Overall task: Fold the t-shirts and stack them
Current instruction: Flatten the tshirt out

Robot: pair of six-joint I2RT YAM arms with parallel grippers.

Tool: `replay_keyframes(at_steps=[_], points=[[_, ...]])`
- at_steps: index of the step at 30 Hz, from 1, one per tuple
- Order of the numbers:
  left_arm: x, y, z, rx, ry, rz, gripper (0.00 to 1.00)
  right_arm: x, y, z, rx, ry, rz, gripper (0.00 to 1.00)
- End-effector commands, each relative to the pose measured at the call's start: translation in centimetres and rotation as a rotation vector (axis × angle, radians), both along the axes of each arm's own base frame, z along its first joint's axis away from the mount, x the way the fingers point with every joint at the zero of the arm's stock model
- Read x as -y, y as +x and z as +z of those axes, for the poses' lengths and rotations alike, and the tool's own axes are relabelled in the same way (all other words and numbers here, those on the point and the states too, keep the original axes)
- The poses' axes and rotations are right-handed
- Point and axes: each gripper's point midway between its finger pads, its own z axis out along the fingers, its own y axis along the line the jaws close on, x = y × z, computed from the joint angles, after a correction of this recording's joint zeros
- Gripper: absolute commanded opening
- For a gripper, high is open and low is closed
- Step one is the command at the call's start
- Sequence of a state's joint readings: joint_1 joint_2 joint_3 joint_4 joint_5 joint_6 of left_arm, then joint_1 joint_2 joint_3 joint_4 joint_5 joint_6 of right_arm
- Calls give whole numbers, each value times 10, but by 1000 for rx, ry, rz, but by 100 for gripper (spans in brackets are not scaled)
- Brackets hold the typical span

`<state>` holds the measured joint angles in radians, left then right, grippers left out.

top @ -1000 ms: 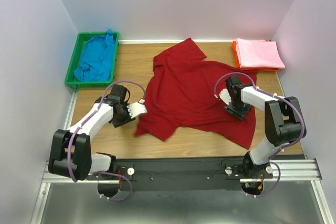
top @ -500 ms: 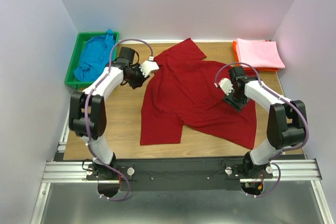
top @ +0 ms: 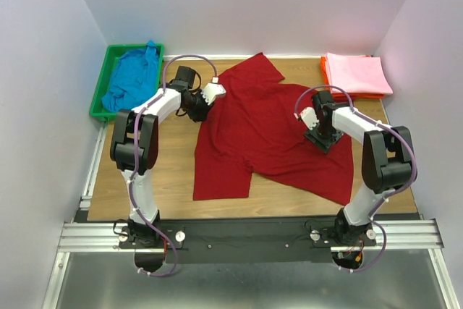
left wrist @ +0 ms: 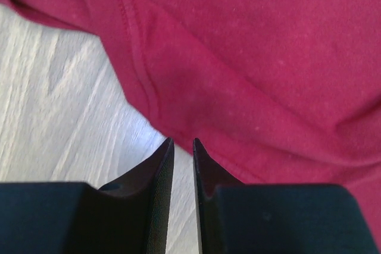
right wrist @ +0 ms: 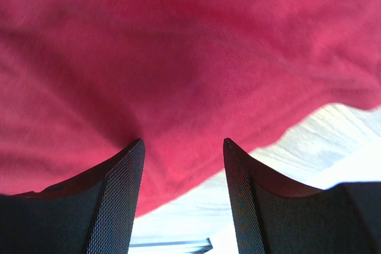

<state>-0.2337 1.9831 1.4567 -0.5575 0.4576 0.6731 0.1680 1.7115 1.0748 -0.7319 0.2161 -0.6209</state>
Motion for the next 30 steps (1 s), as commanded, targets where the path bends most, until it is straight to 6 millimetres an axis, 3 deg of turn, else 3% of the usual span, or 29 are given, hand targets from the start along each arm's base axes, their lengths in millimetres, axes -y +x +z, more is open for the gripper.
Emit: replay_keyframes(at_steps=[1, 6, 10, 11, 12, 14, 15, 17, 20, 23, 27, 28, 30], points=[[10, 5, -11, 5, -33, 2, 25, 4, 14, -10, 18, -8, -45, 62], [-15, 2, -39, -24, 104, 66, 19, 7, 8, -22, -18, -25, -43, 62], [-50, -32, -52, -35, 251, 72, 16, 7, 7, -23, -19, -27, -37, 62], [-64, -35, -46, -11, 311, 94, 16, 7, 6, -23, -23, -27, -32, 62], [-75, -50, -55, -42, 350, 102, 14, 7, 6, -24, -24, -25, -32, 62], [-96, -64, -47, -37, 420, 136, 13, 7, 5, -24, -28, -25, -27, 62], [-105, -84, -55, -72, 456, 138, 12, 8, 2, -25, -34, -26, -26, 62], [-113, -111, -51, -107, 476, 123, 12, 7, -2, -25, -39, -18, -15, 62], [-111, -128, -39, -118, 456, 96, 17, 4, -5, -22, -35, 0, 5, 62], [-101, -119, -20, -86, 398, 99, 27, -1, -6, -16, -23, 34, 21, 62], [-84, -78, 15, -7, 300, 147, 35, -11, 11, 14, 79, 93, 11, 62], [-78, -57, 34, 46, 269, 164, 35, -12, 16, 19, 97, 99, 8, 62], [-68, -39, 45, 67, 219, 175, 35, -14, 32, 36, 153, 106, 2, 62]])
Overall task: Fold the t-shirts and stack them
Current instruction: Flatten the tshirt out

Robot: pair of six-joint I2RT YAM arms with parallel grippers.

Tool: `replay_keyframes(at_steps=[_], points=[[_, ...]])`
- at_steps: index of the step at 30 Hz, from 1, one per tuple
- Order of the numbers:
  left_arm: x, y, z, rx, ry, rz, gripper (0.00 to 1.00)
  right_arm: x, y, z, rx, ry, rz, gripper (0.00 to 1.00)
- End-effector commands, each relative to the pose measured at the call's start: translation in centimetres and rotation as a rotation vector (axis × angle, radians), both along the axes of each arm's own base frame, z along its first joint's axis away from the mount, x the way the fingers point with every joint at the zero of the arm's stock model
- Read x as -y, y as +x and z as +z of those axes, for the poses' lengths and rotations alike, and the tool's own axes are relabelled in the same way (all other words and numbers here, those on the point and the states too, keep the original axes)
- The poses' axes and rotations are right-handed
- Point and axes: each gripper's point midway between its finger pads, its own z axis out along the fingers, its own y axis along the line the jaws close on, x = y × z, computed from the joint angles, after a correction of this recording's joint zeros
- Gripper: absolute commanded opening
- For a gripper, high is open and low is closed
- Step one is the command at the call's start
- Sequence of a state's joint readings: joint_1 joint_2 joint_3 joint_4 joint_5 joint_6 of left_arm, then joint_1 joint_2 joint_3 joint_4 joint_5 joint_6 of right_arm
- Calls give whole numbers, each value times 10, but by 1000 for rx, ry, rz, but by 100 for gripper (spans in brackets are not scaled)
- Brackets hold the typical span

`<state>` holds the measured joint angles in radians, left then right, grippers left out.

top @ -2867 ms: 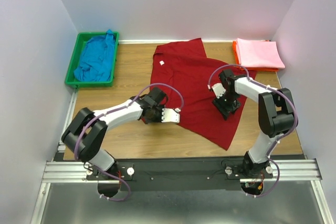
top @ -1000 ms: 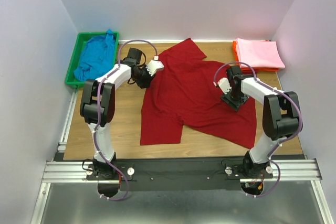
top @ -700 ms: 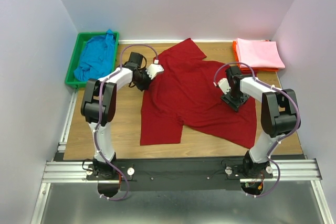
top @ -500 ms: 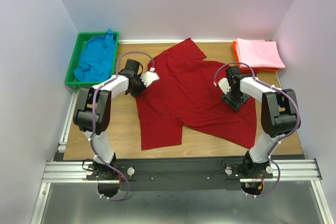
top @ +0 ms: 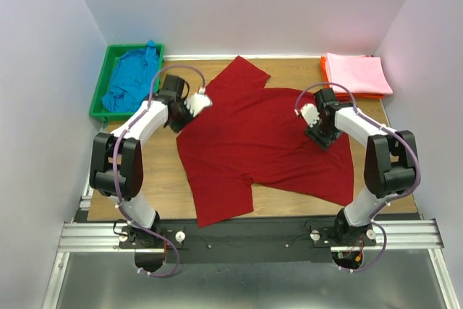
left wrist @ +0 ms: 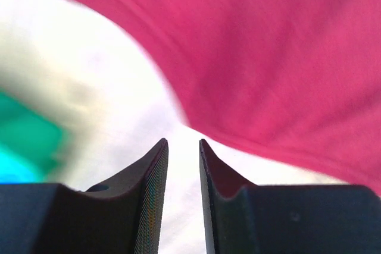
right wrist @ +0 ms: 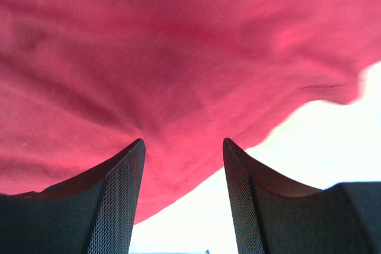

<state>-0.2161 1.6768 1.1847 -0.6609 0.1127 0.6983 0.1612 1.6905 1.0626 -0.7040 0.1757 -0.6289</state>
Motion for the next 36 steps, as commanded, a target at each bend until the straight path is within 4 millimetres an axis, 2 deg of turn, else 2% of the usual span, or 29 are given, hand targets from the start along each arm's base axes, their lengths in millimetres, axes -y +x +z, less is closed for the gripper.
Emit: replay_keyframes(at_steps=[1, 4, 5, 6, 7, 8, 9, 10, 11, 12, 13, 14, 15, 16, 17, 18, 19, 20, 21, 23, 24, 26, 27, 30, 31, 33, 34, 35, 36], points=[[25, 51, 49, 126, -131, 16, 35, -5, 34, 37, 133, 63, -24, 62], [42, 87, 62, 165, -195, 20, 35, 4, 61, 52, 191, 75, -79, 61], [47, 98, 52, 150, -213, 35, 34, 7, 67, 46, 180, 75, -104, 60], [53, 116, 67, 195, -236, 33, 32, 15, 83, 57, 219, 81, -136, 58], [57, 126, 70, 207, -254, 41, 30, 19, 90, 58, 230, 86, -157, 56], [65, 137, 61, 192, -281, 41, 29, 23, 98, 50, 223, 92, -196, 53], [73, 153, 79, 232, -326, 53, 27, 28, 111, 58, 254, 96, -221, 52], [79, 161, 82, 237, -353, 52, 25, 31, 118, 59, 264, 97, -238, 51], [89, 169, 70, 216, -374, 49, 24, 32, 122, 49, 247, 96, -260, 49], [95, 176, 70, 218, -388, 49, 23, 33, 125, 48, 249, 96, -271, 49], [102, 189, 81, 248, -412, 56, 22, 35, 132, 51, 263, 92, -281, 49], [105, 195, 78, 249, -416, 64, 21, 35, 134, 48, 260, 91, -285, 49], [111, 201, 56, 214, -410, 74, 21, 37, 135, 42, 248, 87, -298, 49], [115, 211, 45, 206, -412, 93, 21, 38, 136, 40, 248, 82, -302, 49], [118, 214, 56, 221, -421, 93, 20, 39, 137, 40, 250, 79, -305, 49], [119, 218, 33, 191, -404, 107, 20, 40, 137, 38, 247, 75, -310, 49], [120, 223, 32, 194, -404, 114, 17, 42, 138, 34, 239, 68, -317, 49], [117, 223, 13, 165, -380, 133, 15, 42, 140, 34, 242, 68, -319, 49], [114, 225, 9, 165, -368, 143, 9, 43, 141, 35, 245, 62, -321, 49], [106, 223, -7, 155, -325, 168, 7, 45, 141, 33, 242, 53, -324, 49], [98, 218, -19, 143, -281, 176, 5, 45, 142, 34, 245, 51, -323, 49], [87, 213, -25, 145, -236, 186, 5, 46, 142, 36, 248, 47, -320, 49], [83, 204, -37, 119, -211, 183, 4, 46, 142, 36, 249, 47, -318, 49], [70, 194, -43, 104, -166, 199, 2, 46, 141, 40, 255, 44, -317, 49], [63, 186, -53, 78, -144, 209, 2, 47, 139, 40, 252, 43, -315, 49], [44, 180, -55, 76, -98, 242, 0, 46, 138, 44, 258, 47, -309, 49], [35, 167, -68, 39, -75, 255, 0, 45, 136, 42, 252, 50, -305, 47], [25, 166, -59, 58, -68, 275, 0, 45, 135, 43, 253, 51, -303, 46], [8, 162, -60, 54, -57, 306, 0, 44, 134, 44, 253, 55, -297, 45]])
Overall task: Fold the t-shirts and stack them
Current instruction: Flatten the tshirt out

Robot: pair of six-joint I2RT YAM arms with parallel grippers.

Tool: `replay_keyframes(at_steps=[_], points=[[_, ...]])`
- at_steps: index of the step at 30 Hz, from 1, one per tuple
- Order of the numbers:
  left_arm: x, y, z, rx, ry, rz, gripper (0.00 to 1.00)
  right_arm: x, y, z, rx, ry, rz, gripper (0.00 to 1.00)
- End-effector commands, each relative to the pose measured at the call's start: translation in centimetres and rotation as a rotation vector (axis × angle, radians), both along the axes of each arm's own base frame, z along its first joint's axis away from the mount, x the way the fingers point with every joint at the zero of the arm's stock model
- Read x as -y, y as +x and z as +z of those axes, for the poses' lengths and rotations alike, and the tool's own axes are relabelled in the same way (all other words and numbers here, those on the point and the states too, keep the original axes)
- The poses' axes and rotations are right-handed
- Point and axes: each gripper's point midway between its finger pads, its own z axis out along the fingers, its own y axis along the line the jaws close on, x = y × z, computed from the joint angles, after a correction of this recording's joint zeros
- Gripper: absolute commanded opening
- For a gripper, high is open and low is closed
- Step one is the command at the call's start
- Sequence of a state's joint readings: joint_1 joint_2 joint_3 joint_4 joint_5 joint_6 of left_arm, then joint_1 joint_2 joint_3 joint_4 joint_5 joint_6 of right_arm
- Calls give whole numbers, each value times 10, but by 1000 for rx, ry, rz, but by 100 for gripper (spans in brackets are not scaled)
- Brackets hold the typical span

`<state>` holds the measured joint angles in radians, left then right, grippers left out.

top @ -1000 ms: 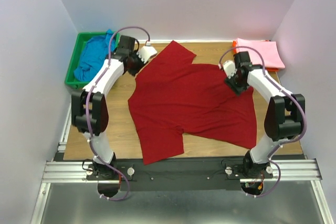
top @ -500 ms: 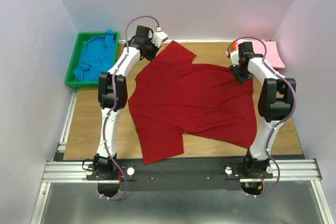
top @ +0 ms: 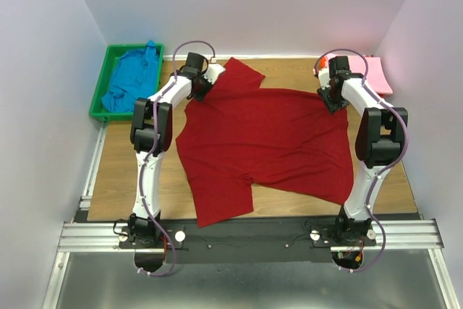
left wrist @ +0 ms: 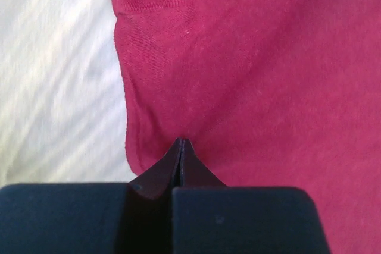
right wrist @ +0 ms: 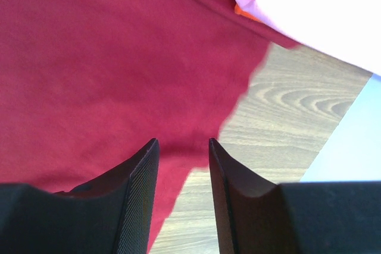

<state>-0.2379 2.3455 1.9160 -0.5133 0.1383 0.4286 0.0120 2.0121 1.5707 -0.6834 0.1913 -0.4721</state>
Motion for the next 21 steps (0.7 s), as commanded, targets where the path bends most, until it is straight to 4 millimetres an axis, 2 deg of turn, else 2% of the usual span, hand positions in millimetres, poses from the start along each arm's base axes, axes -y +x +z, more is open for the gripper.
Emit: replay_keyframes(at_steps=[1, 2, 3, 4, 5, 7, 9, 11, 12, 14, 15, 16, 18, 19, 20, 21], points=[[-73, -46, -33, -135, 137, 121, 0, 0, -3, 14, 20, 4, 8, 45], [-83, -48, -22, -116, 148, 140, 0, -1, -4, 13, 17, 8, 12, 43], [-96, -54, -22, -117, 175, 165, 0, -1, -4, 13, 18, 12, 14, 43], [-112, -68, -30, -147, 190, 188, 0, -4, -3, 13, 20, 20, 19, 43], [-120, -70, -19, -124, 199, 200, 0, -4, -2, 13, 20, 29, 18, 43], [-127, -81, -17, -129, 202, 197, 0, -10, -1, 12, 19, 53, 31, 42], [-122, -78, 5, -76, 176, 167, 0, -16, 4, 16, 31, 71, 41, 41], [-101, -69, 28, -33, 78, 97, 9, -26, 10, 17, 38, 99, 50, 40], [-96, -57, 45, 6, 57, 97, 9, -34, 12, 17, 41, 119, 67, 40], [-82, -49, 60, 21, 5, 55, 11, -45, 16, 19, 50, 141, 77, 40], [-79, -37, 76, 59, -12, 61, 12, -55, 22, 25, 69, 147, 96, 40], [-77, -32, 82, 72, -21, 59, 12, -61, 24, 27, 74, 153, 105, 40], [-71, -24, 80, 65, -34, 55, 12, -72, 28, 27, 76, 159, 121, 40], [-69, -13, 92, 94, -43, 60, 12, -81, 31, 27, 78, 162, 137, 40], [-67, -13, 88, 70, -44, 61, 12, -85, 36, 31, 93, 165, 142, 40], [-65, -5, 82, 63, -50, 64, 12, -90, 39, 25, 83, 161, 146, 40]])
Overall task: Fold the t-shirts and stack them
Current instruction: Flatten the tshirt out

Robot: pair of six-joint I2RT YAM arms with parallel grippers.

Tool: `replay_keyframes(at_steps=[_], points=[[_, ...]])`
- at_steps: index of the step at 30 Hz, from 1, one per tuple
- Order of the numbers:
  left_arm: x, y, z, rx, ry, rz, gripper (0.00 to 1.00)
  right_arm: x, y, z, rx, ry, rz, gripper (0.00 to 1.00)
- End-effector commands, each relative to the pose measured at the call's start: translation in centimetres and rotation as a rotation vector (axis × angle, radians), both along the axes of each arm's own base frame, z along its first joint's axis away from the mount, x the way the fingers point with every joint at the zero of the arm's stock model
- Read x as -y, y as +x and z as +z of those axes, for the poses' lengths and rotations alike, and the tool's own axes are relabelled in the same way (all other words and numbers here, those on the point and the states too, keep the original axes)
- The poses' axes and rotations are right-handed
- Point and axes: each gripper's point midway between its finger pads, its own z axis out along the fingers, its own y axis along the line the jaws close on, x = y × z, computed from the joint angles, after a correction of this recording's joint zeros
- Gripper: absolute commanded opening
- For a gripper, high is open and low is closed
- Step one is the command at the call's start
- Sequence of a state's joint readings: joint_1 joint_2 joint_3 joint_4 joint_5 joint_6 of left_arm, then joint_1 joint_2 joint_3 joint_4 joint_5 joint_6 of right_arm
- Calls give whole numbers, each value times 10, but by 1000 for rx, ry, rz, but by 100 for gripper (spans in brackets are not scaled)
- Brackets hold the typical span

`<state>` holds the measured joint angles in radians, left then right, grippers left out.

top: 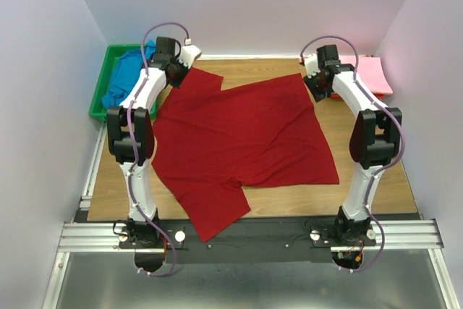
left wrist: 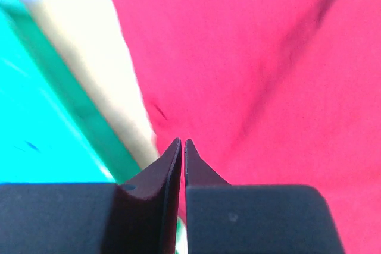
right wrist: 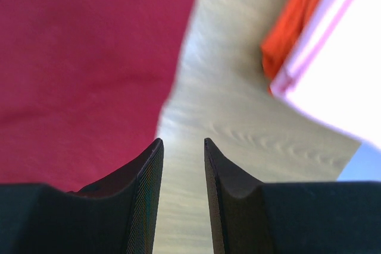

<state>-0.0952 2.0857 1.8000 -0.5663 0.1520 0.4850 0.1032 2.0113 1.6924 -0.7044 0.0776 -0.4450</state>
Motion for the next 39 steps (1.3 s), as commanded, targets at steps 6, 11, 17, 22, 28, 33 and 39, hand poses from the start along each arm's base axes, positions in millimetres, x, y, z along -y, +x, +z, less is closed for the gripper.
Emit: replay_keyframes(at_steps=[6, 11, 17, 22, 28, 33, 39], points=[[24, 22, -39, -91, -62, -7, 12, -41, 22, -26, -32, 40, 45, 40], [29, 15, -54, -124, -58, -13, 12, -41, 9, -29, -55, 26, 43, 39], [21, 12, -77, -154, -10, 2, 12, -25, -57, -23, -111, -16, 68, 40], [21, 17, -86, -159, -1, 8, 12, -23, -97, -32, -175, -3, 99, 40], [18, 26, -93, -155, 16, 25, 11, -14, -156, -73, -374, -29, 144, 40], [18, 23, -111, -211, 20, 32, 8, 4, -177, -94, -440, -122, 170, 40], [13, 33, -119, -207, 44, 52, 4, 31, -202, -105, -500, -221, 183, 39]])
